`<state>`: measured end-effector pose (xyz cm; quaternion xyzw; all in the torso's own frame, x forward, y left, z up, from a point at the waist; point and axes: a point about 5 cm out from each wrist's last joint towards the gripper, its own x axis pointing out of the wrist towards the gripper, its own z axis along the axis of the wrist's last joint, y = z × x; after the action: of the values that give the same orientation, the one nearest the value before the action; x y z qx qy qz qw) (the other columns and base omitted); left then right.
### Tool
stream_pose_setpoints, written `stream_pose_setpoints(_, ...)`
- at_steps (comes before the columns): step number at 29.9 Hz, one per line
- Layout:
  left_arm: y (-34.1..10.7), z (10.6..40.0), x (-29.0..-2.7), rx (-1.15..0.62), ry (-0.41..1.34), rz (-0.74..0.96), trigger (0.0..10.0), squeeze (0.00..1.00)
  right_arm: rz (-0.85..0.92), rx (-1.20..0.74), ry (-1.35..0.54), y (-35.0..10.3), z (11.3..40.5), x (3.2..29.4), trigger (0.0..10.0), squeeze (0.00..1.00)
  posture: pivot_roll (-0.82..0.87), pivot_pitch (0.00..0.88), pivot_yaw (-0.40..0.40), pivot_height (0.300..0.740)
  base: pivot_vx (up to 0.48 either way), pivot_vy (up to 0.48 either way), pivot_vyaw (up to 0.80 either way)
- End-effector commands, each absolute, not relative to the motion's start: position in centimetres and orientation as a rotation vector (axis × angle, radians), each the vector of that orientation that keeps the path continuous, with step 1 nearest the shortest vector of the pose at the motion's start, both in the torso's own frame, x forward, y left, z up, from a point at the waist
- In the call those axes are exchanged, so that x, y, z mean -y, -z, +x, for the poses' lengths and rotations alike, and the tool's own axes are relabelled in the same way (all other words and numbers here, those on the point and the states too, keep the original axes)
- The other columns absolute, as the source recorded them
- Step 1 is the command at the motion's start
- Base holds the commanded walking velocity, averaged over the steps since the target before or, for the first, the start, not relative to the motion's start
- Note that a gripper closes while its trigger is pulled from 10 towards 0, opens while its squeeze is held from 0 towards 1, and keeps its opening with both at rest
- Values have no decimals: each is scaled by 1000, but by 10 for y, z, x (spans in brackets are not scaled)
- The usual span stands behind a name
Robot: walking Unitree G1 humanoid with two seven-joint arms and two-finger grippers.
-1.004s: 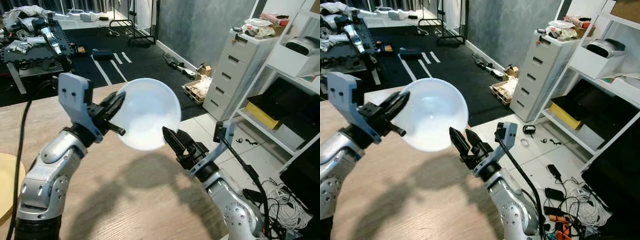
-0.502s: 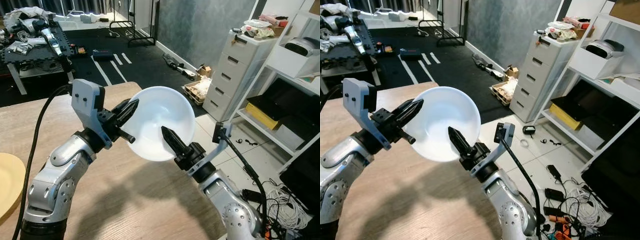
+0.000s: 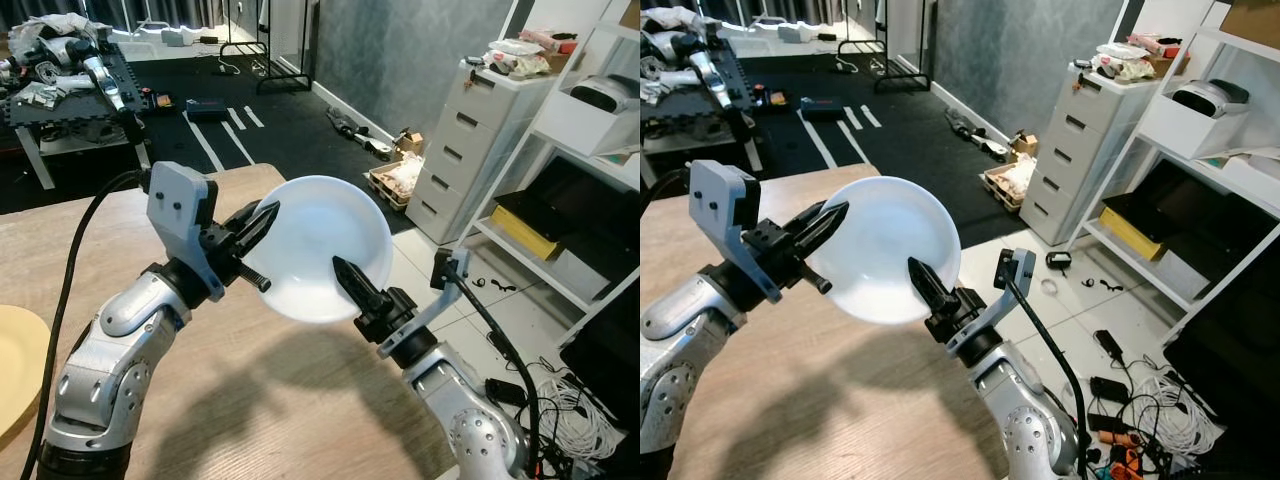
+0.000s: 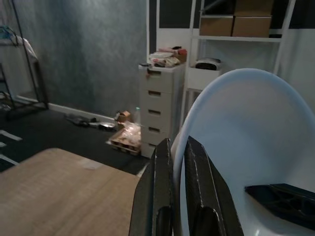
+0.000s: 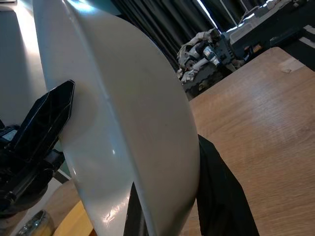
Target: Setting the table
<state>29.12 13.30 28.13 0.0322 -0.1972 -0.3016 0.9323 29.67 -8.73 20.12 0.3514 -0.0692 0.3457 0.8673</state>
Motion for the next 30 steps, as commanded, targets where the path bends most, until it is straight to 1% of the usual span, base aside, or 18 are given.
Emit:
stream_pose_setpoints(1, -275, 291, -126, 385, 637, 79, 10000, 0, 720, 133, -776, -201, 292, 80, 0, 0, 150, 86, 3, 740, 0, 0, 0)
stream_pose_setpoints(2, -275, 290, -125, 384, 642, 81, 10000, 0, 720, 133, -775, -201, 292, 79, 0, 0, 151, 87, 3, 740, 0, 0, 0)
stream_pose_setpoints(3, -273, 290, -124, 380, 651, 77, 10000, 898, 720, 133, -775, -201, 292, 79, 0, 0, 151, 87, 3, 740, 0, 0, 0)
stream_pose_setpoints(4, -272, 289, -122, 374, 667, 70, 10000, 1000, 719, 134, -776, -201, 292, 79, 0, 0, 151, 87, 3, 740, 0, 0, 0)
stream_pose_setpoints(10, -271, 285, -119, 373, 704, 60, 10000, 1000, 719, 139, -769, -201, 292, 79, 0, 0, 153, 89, 7, 740, 0, 0, 0)
stream_pose_setpoints(13, -271, 285, -127, 348, 662, 78, 10000, 1000, 712, 143, -746, -200, 293, 83, 0, 0, 153, 92, 13, 740, 0, 0, 0)
stream_pose_setpoints(14, -271, 282, -132, 336, 659, 69, 10000, 0, 703, 147, -729, -200, 294, 85, 2314, 0, 153, 93, 15, 740, 0, 0, 0)
stream_pose_setpoints(15, -271, 280, -135, 329, 661, 62, 10000, 0, 697, 151, -718, -199, 294, 87, 2314, 0, 153, 93, 17, 740, 0, 0, 0)
stream_pose_setpoints(16, -272, 276, -140, 318, 668, 53, 10000, 0, 684, 156, -699, -199, 295, 90, 10000, 0, 154, 95, 18, 740, 0, 0, 0)
stream_pose_setpoints(21, -269, 264, -153, 279, 672, 51, 10000, 0, 663, 167, -653, -198, 296, 101, 10000, 0, 159, 97, 17, 740, 0, 0, 0)
stream_pose_setpoints(23, -265, 263, -159, 260, 636, 52, 10000, 0, 656, 170, -637, -197, 296, 106, 10000, 0, 162, 98, 17, 740, 0, 0, 0)
stream_pose_setpoints(24, -262, 263, -161, 253, 621, 47, 10000, 376, 653, 170, -631, -197, 297, 108, 10000, 0, 165, 99, 13, 740, 0, 0, 0)
stream_pose_setpoints(25, -259, 261, -162, 245, 630, 27, 10000, 1000, 646, 170, -621, -196, 297, 112, 10000, 0, 165, 99, 13, 740, 0, 0, 0)
stream_pose_setpoints(29, -256, 265, -164, 230, 547, 50, 10000, 1000, 637, 167, -613, -195, 297, 116, 10000, 0, 166, 99, 10, 740, 0, 0, 0)
stream_pose_setpoints(30, -253, 265, -164, 213, 538, 56, 10000, 604, 621, 168, -603, -194, 297, 118, 10000, 0, 163, 99, 11, 740, 0, 0, 0)
